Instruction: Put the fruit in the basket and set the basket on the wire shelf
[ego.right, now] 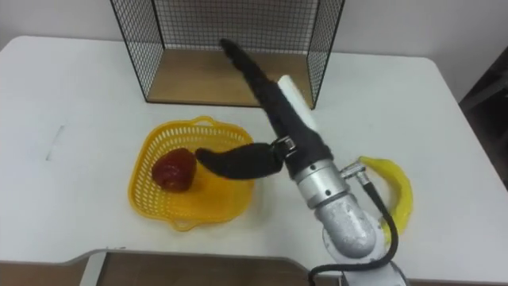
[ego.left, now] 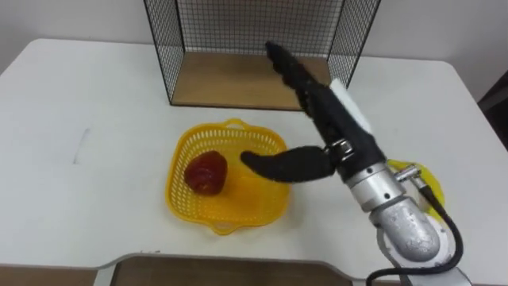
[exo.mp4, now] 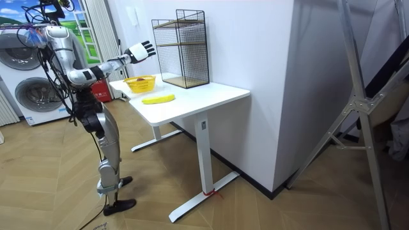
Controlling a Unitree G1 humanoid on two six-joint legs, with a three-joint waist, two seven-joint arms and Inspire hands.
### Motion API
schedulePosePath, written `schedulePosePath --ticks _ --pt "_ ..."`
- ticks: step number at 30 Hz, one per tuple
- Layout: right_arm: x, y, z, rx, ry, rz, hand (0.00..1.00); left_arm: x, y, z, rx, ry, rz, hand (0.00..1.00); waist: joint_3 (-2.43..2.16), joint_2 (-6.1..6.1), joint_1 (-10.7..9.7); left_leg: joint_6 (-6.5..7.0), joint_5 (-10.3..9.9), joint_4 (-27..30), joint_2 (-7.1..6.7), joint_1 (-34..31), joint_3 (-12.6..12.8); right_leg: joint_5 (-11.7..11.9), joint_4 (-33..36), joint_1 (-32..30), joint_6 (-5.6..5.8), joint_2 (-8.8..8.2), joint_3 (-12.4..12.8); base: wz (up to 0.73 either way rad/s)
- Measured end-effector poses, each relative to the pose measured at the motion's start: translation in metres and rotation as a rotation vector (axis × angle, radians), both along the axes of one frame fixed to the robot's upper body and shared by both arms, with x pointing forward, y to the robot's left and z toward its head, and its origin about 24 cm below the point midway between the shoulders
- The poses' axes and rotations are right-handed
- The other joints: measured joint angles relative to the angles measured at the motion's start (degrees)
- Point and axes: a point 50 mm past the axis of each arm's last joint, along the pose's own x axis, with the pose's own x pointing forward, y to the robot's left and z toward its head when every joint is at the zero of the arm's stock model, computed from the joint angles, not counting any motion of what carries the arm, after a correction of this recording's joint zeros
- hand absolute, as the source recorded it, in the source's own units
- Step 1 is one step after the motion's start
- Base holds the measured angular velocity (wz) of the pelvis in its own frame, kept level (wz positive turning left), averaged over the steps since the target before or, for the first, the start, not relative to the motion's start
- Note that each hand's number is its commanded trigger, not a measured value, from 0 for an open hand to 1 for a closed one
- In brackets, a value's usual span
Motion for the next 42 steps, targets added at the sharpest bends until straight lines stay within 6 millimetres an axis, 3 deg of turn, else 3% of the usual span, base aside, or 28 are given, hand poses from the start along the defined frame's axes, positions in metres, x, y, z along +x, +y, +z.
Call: schedulePosePath --ticks 5,10,18,21,23,34,42 --pt "0.002 -0.021 0.009 0.073 -0.063 -0.144 0.0 -0.006 0.005 0.001 0.011 -0.004 0.044 0.0 -0.31 -0.44 -1.9 0.0 0.0 0.1 -0.01 -0.1 0.0 0.0 -0.1 -0.2 0.0 0.01 0.1 0.0" --pt "0.002 -0.048 0.014 0.082 -0.12 -0.314 0.0 -0.011 0.008 0.002 0.027 -0.004 0.077 0.0 -0.37 -0.39 -2.2 -0.02 0.0 -0.5 -0.03 1.1 0.1 0.0 0.0 0.4 0.02 -0.02 0.2 -0.02" --pt "0.004 -0.087 -0.006 0.079 -0.066 -0.569 0.0 -0.025 0.013 0.002 0.04 0.025 0.142 0.0 -0.87 0.05 -4.0 0.0 0.0 -1.0 -0.07 1.3 0.3 0.1 0.1 0.7 0.05 -0.13 0.0 0.0" --pt "0.004 -0.103 -0.019 0.081 -0.025 -0.686 0.0 -0.034 0.019 0.003 0.06 0.05 0.191 0.0 -1.12 -0.19 -4.0 -0.05 0.1 -1.6 -0.15 2.2 0.5 0.0 -0.1 1.3 0.07 -0.14 0.1 0.0" --pt "0.002 -0.113 -0.029 0.08 0.012 -0.762 0.0 -0.037 0.02 0.003 0.064 0.06 0.195 0.0 -1.03 -0.49 -4.4 -0.04 0.1 -1.7 -0.29 2.8 0.5 0.0 -0.3 1.8 0.19 -0.23 0.0 0.0" --pt "-0.002 -0.128 -0.055 0.06 0.114 -0.916 0.0 -0.033 0.022 0.004 0.08 0.067 0.204 0.0 -0.86 -1.96 -4.7 0.01 0.1 -2.0 -0.52 2.9 0.3 -0.1 -1.0 2.1 0.32 -0.24 0.6 0.0" --pt "-0.002 -0.128 -0.075 -0.024 0.229 -0.892 0.0 -0.022 0.023 0.005 0.094 0.042 0.203 0.0 -0.65 -1.23 -4.7 0.0 0.1 -2.5 -0.53 2.9 0.3 -0.1 -0.8 1.6 0.32 -0.24 0.8 0.0"
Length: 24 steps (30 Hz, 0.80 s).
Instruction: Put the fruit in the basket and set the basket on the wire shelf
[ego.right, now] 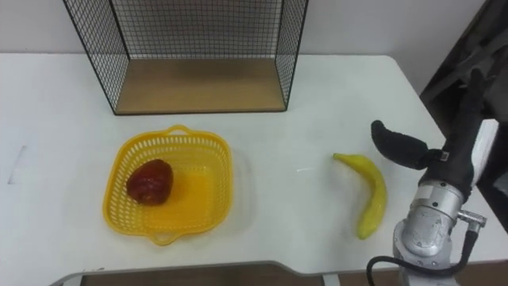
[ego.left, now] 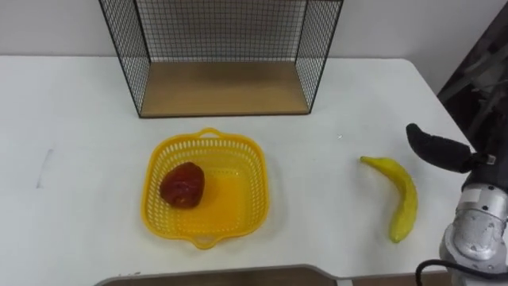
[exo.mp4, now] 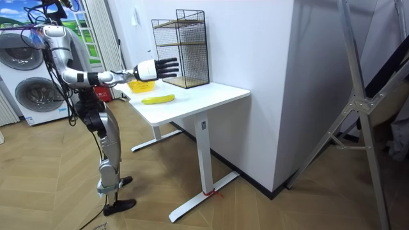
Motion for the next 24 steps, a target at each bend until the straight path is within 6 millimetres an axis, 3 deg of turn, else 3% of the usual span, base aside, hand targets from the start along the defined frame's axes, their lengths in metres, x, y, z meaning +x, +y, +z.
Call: schedulePosePath --ticks 12,17,24 --pt "-0.006 0.008 -0.035 0.049 0.222 0.15 0.0 -0.006 0.0 0.001 -0.001 0.006 0.003 0.0 -0.14 0.07 0.0 0.02 0.0 0.1 0.08 0.2 0.3 0.0 0.8 -0.1 0.0 -0.05 0.1 -0.02" --pt "-0.015 0.008 -0.063 0.08 0.374 0.197 0.0 -0.008 0.001 0.002 0.004 0.012 0.013 0.0 -0.1 0.03 0.3 0.05 0.0 0.1 0.07 0.8 0.0 0.0 0.8 0.6 0.0 -0.06 0.0 0.0" --pt "-0.017 0.006 -0.07 0.079 0.413 0.214 0.0 -0.004 0.001 0.003 0.01 -0.011 0.007 0.0 0.0 -0.4 0.8 0.08 0.0 0.3 -0.09 0.7 -0.4 -0.1 0.4 0.5 0.06 -0.15 -0.2 0.01"
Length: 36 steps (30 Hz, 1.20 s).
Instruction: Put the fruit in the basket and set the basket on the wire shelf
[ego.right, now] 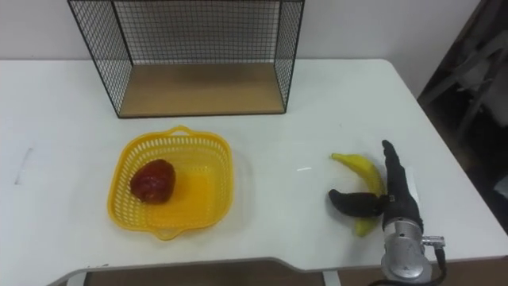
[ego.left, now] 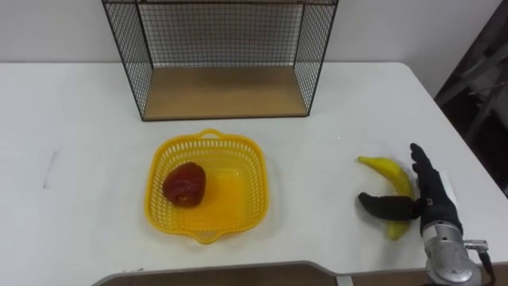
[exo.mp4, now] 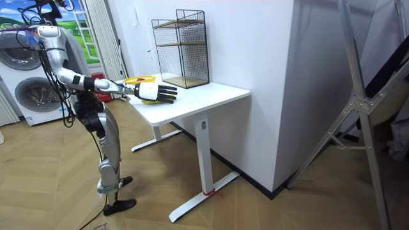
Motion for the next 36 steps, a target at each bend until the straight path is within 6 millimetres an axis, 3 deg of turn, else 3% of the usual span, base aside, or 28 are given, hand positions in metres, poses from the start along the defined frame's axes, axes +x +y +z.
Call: schedulePosePath --ticks 4,18,19,20,21,23,27,29,36 --pt "-0.003 -0.003 -0.004 -0.016 0.02 0.007 0.0 0.002 0.0 0.001 0.003 -0.006 -0.001 0.0 -0.15 -0.4 0.2 0.03 0.0 0.2 -0.1 -0.2 -0.2 0.1 -0.6 0.1 0.09 -0.01 -0.1 0.0" --pt "-0.008 -0.008 -0.011 -0.033 0.053 0.006 0.0 -0.004 0.002 0.001 0.014 0.024 0.003 0.0 -0.34 -0.12 0.1 0.03 0.0 0.8 -0.16 -0.2 -1.2 0.1 -0.7 1.0 0.07 -0.03 -1.1 0.04" --pt "-0.01 -0.009 -0.014 -0.032 0.06 0.004 0.11 -0.004 0.002 0.001 0.02 0.029 -0.007 0.0 -0.34 -0.12 -0.1 0.03 0.0 0.9 -0.2 -0.2 -1.5 0.1 -0.7 1.2 0.08 -0.04 -1.2 0.07" --pt "-0.01 -0.009 -0.015 -0.031 0.065 0.004 0.35 -0.003 0.002 0.001 0.021 0.031 -0.006 0.0 -0.36 -0.17 -0.2 0.03 0.0 1.0 -0.23 -0.2 -1.7 0.1 -0.7 1.3 0.08 -0.06 -1.3 0.08" --pt "-0.011 -0.009 -0.016 -0.028 0.074 0.01 0.77 -0.003 0.003 0.001 0.024 0.036 -0.005 0.0 -0.38 -0.22 -0.4 0.03 0.0 1.0 -0.26 0.1 -1.8 0.1 -0.8 1.7 0.08 -0.07 -1.3 0.06" --pt "-0.012 -0.01 -0.019 -0.027 0.089 0.01 1.0 -0.005 0.003 0.001 0.026 0.048 -0.001 0.0 -0.58 -0.28 -0.5 0.06 -0.1 1.1 -0.29 0.4 -2.1 0.0 -0.8 2.2 0.1 -0.09 -1.5 0.08" --pt "-0.011 -0.017 -0.021 -0.072 0.117 0.007 1.0 -0.003 0.004 0.002 0.036 0.053 -0.005 0.0 -0.75 -0.52 -0.6 0.19 -0.2 1.9 -0.49 0.5 -2.9 -0.1 -0.9 2.7 0.2 -0.31 -2.1 0.1" --pt "-0.013 -0.019 -0.025 -0.084 0.149 0.021 1.0 -0.004 0.006 0.002 0.052 0.071 -0.024 0.0 -1.11 -1.01 -0.5 0.28 -0.2 2.3 -0.57 0.4 -3.3 -0.1 -0.8 3.0 0.23 -0.35 -2.6 0.09" --pt "-0.014 -0.041 -0.022 -0.192 0.201 0.003 1.0 -0.002 0.007 0.002 0.058 0.08 -0.027 0.0 -1.13 -1.29 0.8 0.41 -0.2 2.7 -1.0 0.2 -4.3 -0.2 -0.7 3.0 0.37 -0.61 -3.2 0.06"
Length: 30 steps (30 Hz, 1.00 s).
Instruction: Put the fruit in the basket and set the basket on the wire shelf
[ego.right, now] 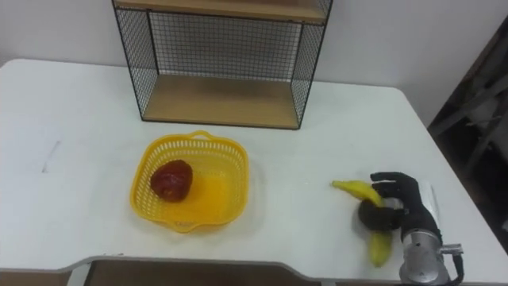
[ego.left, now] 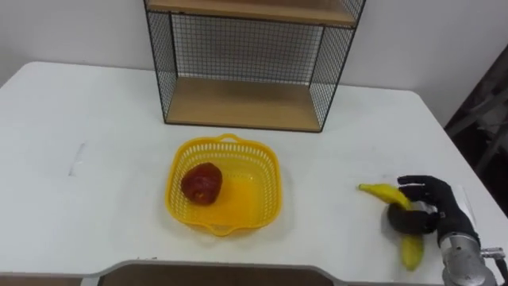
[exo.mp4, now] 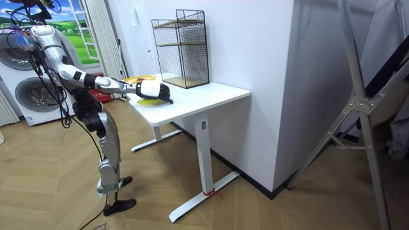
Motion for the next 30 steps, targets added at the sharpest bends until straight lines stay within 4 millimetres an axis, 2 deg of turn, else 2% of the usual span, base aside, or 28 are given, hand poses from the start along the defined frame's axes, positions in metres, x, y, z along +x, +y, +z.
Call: schedulePosePath --ticks 9,23,27,28,30 --pt "0.001 -0.005 0.002 -0.096 0.042 0.012 1.0 0.0 0.0 0.0 0.002 0.005 0.0 0.0 0.01 -0.41 0.1 0.08 -0.1 0.0 -0.09 -0.6 -0.3 -0.1 -0.1 -0.1 0.1 0.04 -0.2 0.01" --pt "0.011 0.003 0.005 -0.037 0.026 -0.03 1.0 0.003 0.0 0.0 0.002 0.002 -0.003 0.0 0.05 -0.65 0.1 0.19 -0.5 0.0 0.11 -0.3 0.5 -0.2 0.0 -0.3 0.19 0.17 1.1 -0.04" --pt "0.017 0.015 0.011 0.043 -0.021 -0.034 1.0 0.004 -0.001 0.0 0.002 -0.003 -0.003 0.0 0.08 -0.14 0.0 -0.09 -0.8 0.2 0.83 -0.7 1.9 0.0 0.0 -1.2 -0.13 0.67 1.9 -0.16" --pt "0.016 0.017 0.014 0.076 -0.044 -0.036 1.0 0.007 -0.002 -0.001 -0.002 -0.011 -0.007 0.0 0.27 0.17 -0.1 -0.13 -0.9 0.6 0.95 -1.1 2.0 0.1 0.0 -1.4 -0.23 0.83 2.0 -0.04" --pt "0.014 0.021 0.016 0.128 -0.073 -0.045 1.0 0.008 -0.004 -0.001 -0.008 -0.015 -0.018 0.0 0.26 0.82 -0.2 -0.18 -1.0 0.7 1.04 -1.2 2.2 0.1 0.1 -1.5 -0.26 0.91 2.2 -0.03"
